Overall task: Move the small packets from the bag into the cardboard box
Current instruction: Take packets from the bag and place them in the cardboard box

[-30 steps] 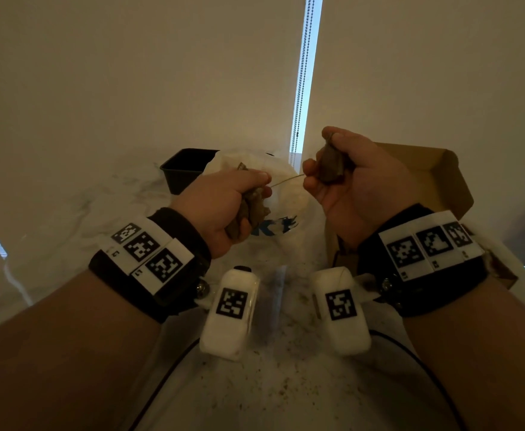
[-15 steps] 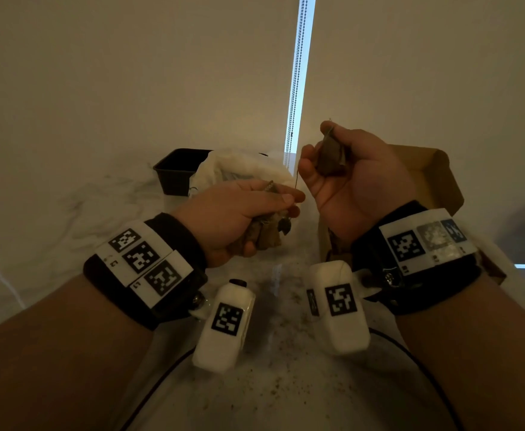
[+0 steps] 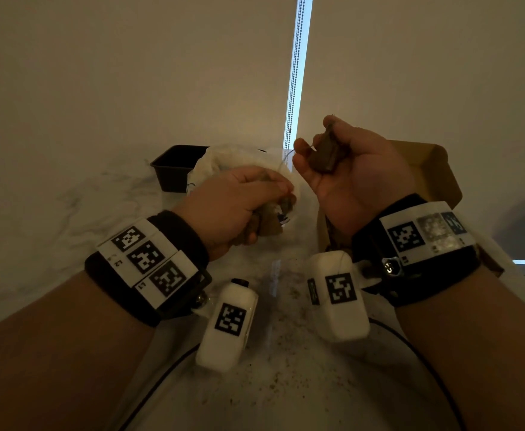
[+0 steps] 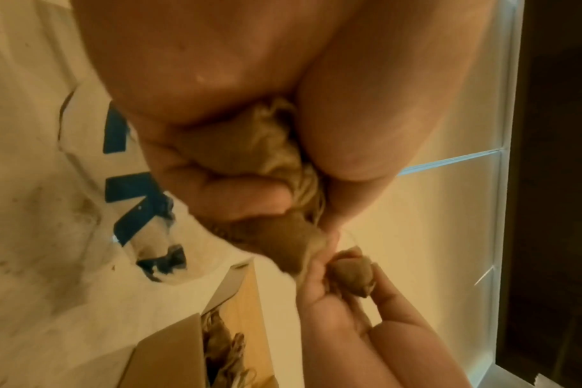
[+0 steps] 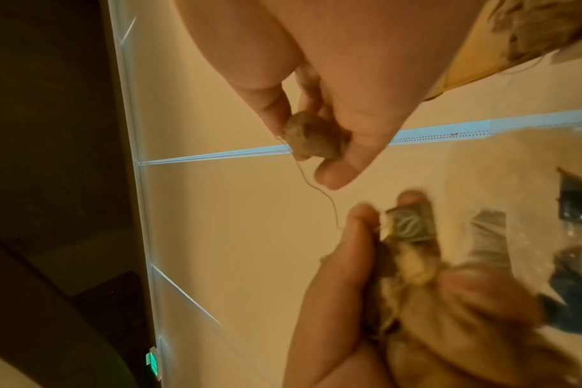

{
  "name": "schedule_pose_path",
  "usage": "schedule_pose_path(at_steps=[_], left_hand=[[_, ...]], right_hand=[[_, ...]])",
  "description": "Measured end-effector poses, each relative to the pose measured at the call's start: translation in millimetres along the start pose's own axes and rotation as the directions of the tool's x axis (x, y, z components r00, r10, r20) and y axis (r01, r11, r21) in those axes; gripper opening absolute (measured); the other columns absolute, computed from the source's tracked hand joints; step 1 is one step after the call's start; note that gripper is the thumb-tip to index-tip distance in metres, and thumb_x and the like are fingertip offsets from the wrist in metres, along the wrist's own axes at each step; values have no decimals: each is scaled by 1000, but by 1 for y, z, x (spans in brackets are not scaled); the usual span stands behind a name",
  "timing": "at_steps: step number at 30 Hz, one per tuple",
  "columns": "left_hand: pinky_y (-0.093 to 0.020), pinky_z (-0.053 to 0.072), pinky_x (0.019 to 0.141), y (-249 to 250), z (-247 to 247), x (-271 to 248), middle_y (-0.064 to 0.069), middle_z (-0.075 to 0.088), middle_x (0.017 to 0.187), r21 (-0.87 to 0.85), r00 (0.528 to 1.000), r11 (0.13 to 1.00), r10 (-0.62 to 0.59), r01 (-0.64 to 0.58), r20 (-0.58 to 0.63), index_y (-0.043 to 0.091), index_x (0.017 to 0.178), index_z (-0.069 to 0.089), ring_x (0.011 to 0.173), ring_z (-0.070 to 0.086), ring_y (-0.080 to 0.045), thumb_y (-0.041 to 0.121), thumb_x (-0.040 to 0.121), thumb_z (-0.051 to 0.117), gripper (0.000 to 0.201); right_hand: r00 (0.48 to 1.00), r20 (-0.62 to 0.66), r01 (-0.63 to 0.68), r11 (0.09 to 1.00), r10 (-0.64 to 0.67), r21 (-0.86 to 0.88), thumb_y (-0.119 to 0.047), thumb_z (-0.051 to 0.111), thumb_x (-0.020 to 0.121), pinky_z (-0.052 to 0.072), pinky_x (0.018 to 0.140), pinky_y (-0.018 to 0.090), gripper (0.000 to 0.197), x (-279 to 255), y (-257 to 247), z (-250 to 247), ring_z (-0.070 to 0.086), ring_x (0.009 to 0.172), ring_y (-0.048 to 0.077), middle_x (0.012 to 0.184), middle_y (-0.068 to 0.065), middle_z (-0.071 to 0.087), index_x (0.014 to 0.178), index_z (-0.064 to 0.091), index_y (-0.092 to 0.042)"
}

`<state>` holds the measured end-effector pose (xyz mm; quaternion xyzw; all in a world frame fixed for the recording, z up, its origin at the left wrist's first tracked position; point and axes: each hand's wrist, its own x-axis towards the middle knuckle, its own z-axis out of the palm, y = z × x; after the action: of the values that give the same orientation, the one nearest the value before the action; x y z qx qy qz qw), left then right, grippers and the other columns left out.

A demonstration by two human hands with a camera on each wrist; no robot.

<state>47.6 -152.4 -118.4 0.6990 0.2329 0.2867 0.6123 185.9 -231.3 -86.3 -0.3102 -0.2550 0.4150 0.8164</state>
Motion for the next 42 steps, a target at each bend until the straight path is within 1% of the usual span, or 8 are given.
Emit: schedule_pose_path(at_steps=[3, 6, 14, 18, 23, 28, 36, 42], left_hand=[[-22, 42, 41, 3, -11, 5, -3, 76, 94, -39, 975, 997, 52, -61, -214, 21, 97, 68, 55, 64, -14, 25, 99, 59, 11], [-23, 42, 41, 8, -20, 7, -1, 76, 96, -94, 928, 985, 101, -144, -358, 23, 97, 66, 55, 65, -10, 24, 100, 58, 8], [-20, 41, 41, 17, -35, 7, -1, 73, 103, -17, 776, 953, 235, -301, -586, 26, 94, 66, 63, 66, -16, 24, 99, 55, 12], [-18, 42, 40, 17, -41, 7, -7, 72, 107, 39, 731, 949, 267, -314, -628, 24, 94, 66, 74, 67, -23, 24, 99, 56, 11], [-12, 44, 45, 14, -40, 8, -7, 71, 102, 162, 785, 952, 305, -259, -540, 23, 92, 66, 81, 66, -22, 20, 100, 57, 12], [-11, 43, 43, 7, -33, 7, -6, 69, 93, 299, 889, 935, 294, -190, -352, 14, 100, 69, 61, 63, -8, 19, 99, 59, 11], [-11, 42, 41, 9, -26, 3, 3, 65, 74, 372, 952, 915, 237, -152, -194, 15, 93, 71, 48, 60, -3, 15, 98, 61, 11], [-11, 42, 41, 9, -25, 3, 4, 62, 69, 354, 951, 925, 225, -141, -210, 13, 97, 72, 48, 61, -3, 12, 96, 63, 9]], right_hand=[[999, -29, -29, 993, 26, -118, -14, 45, 101, 56, 71, 35, 17, 5, 0, -6, 65, 86, 25, 88, 8, 64, 106, 61, -11], [996, -59, -86, 969, 74, -233, -10, 40, 101, 50, 61, 31, 21, 6, 2, -8, 62, 74, 19, 91, 8, 64, 109, 59, -14], [958, -21, -265, 858, 285, -441, -22, 54, 95, 35, 44, 23, 22, -2, 11, -8, 51, 53, 15, 87, 10, 63, 113, 61, -9], [915, 108, -262, 777, 389, -573, -26, 60, 90, 32, 41, 21, 28, -11, 14, -7, 47, 52, 14, 84, 8, 61, 111, 60, -7], [826, 358, -159, 789, 435, -593, -16, 63, 82, 42, 42, 23, 20, -21, 15, -1, 55, 54, 19, 78, 11, 63, 99, 64, -6], [758, 589, -87, 937, 282, -337, -19, 63, 80, 56, 68, 37, 27, -17, 5, -4, 67, 80, 28, 86, 11, 68, 104, 70, -8], [914, 401, -13, 992, 63, -126, -19, 52, 76, 50, 69, 32, 27, -4, -9, -10, 62, 77, 21, 84, 2, 66, 90, 75, -20], [945, 324, -16, 998, 35, -63, -15, 51, 77, 48, 67, 30, 26, 0, -6, -12, 64, 76, 21, 100, 8, 65, 91, 73, -17]])
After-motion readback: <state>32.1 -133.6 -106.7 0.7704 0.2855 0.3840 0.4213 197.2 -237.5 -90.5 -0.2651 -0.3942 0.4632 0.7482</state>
